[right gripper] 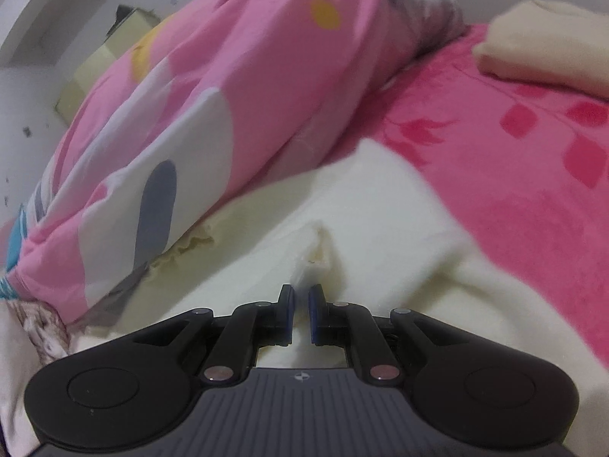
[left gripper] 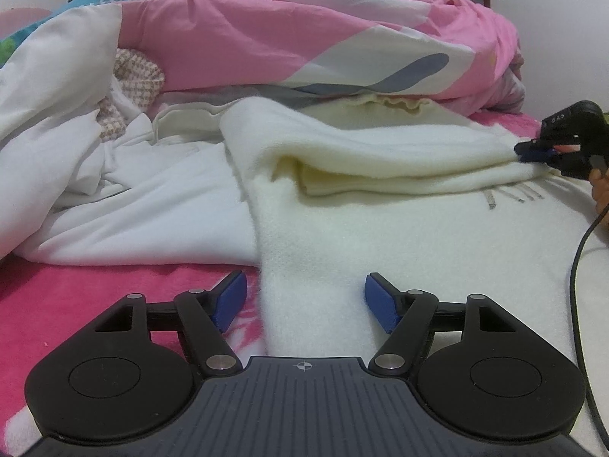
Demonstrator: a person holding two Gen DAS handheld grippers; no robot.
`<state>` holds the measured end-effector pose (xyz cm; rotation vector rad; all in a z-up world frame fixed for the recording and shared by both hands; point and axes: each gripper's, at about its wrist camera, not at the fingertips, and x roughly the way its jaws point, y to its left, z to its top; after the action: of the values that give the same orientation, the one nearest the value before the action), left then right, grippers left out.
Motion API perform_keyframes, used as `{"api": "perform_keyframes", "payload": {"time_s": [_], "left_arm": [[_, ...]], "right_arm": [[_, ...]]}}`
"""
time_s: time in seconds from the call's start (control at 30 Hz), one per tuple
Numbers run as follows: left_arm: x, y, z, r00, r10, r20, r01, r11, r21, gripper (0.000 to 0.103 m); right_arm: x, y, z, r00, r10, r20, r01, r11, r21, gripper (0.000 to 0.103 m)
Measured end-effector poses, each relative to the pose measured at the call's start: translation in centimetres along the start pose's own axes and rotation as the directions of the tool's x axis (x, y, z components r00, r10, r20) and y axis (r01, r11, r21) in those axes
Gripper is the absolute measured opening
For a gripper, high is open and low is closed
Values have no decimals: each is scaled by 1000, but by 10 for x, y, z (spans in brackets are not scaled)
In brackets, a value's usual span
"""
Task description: Fold clothes
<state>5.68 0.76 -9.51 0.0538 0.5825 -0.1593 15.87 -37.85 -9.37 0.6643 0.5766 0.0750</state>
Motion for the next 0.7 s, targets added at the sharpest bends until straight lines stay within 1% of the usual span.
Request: {"api": "perform_keyframes", "payload": {"time_s": [0.07, 0.13, 0.2, 0.33, 0.4, 0.43, 0.5, 0.63, 0.7], "left_arm": [[0, 0, 0, 1000, 0, 1, 0, 1000, 0, 71], [0, 0, 0, 1000, 2, 2, -2, 1000, 1, 71], [0, -1, -1, 1000, 5, 3, -5, 1000, 3, 72], [0, -1, -1, 1000, 9, 4, -9, 1000, 5, 73], [0, -1, -1, 1000, 12, 4, -12, 1000, 5, 74], [-1, -1, -1, 1000, 13, 4, -13, 1000, 5, 74], [-1, 0, 0, 1000, 12, -1, -11, 1000, 1, 74], [-2, 2, 3, 1000, 7, -14, -8, 1000, -10, 74], [-2, 5, 6, 1000, -3, -26, 2, 999, -34, 75]], "right_arm": [[1, -5, 1, 1000, 24, -14, -23, 999, 36, 10], [2, -12, 5, 998, 53, -35, -49, 994, 102, 13], [6, -15, 8, 997, 66, -51, -58, 988, 145, 24], [13, -20, 16, 992, 95, -79, -75, 971, 229, 27], [18, -14, 17, 993, 83, -89, -62, 976, 211, 28], [20, -11, 17, 994, 67, -90, -49, 981, 190, 26], [20, -5, 19, 996, 41, -80, -29, 989, 148, 9], [6, 2, 24, 999, 30, -19, -28, 996, 85, 7], [-3, 3, 28, 1000, 2, 24, -3, 999, 47, 7]]}}
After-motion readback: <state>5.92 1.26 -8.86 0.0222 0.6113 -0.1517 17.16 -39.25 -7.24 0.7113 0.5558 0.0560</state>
